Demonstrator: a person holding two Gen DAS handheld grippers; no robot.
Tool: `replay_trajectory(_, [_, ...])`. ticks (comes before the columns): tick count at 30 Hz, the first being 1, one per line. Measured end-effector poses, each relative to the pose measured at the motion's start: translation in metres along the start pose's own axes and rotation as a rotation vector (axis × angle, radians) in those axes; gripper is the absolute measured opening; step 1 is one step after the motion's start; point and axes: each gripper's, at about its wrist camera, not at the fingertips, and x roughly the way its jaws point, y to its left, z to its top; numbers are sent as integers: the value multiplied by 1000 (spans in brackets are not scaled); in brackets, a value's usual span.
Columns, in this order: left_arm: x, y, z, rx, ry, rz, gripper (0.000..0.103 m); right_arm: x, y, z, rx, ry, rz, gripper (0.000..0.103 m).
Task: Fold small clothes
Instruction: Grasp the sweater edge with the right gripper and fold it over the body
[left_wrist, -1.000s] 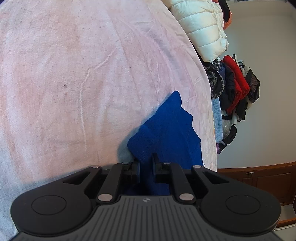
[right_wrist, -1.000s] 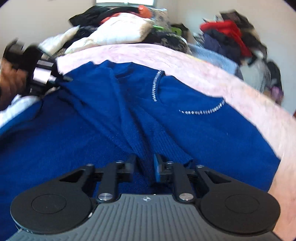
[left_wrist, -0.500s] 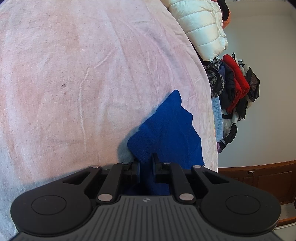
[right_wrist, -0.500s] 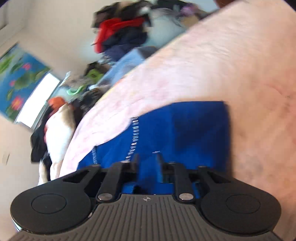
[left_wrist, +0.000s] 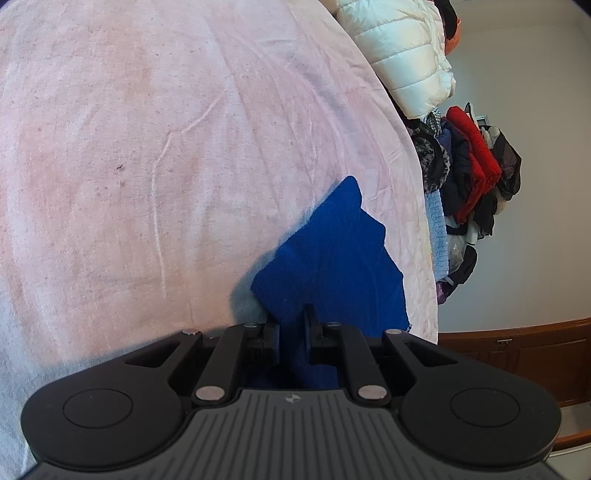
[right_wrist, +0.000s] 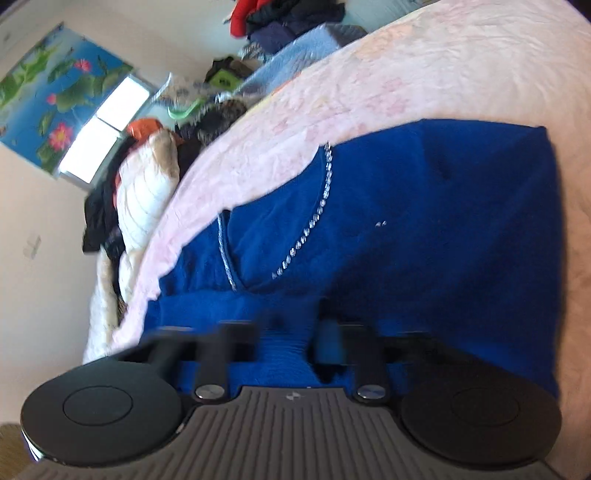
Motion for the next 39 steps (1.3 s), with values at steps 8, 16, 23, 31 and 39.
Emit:
replay_trajectory(8, [-6, -18, -11, 90, -7, 5, 11, -40, 7, 7, -23, -110, 68, 11])
replay_trajectory(16, [7, -38, -40, 138, 88, -44, 11, -87, -41, 25, 63, -190, 21, 11])
replay_trajectory(23, [24, -42, -68, 166, 147, -23, 11, -99, -69, 17, 90, -194, -26, 11])
replay_trajectory(31, [32, -50, -80, 239, 131, 10, 11, -96, -91, 15, 119, -184, -64, 11])
replay_trajectory(39, [10, -55, -83, 346, 202, -4, 12, -106, -102, 12, 173, -215, -54, 29])
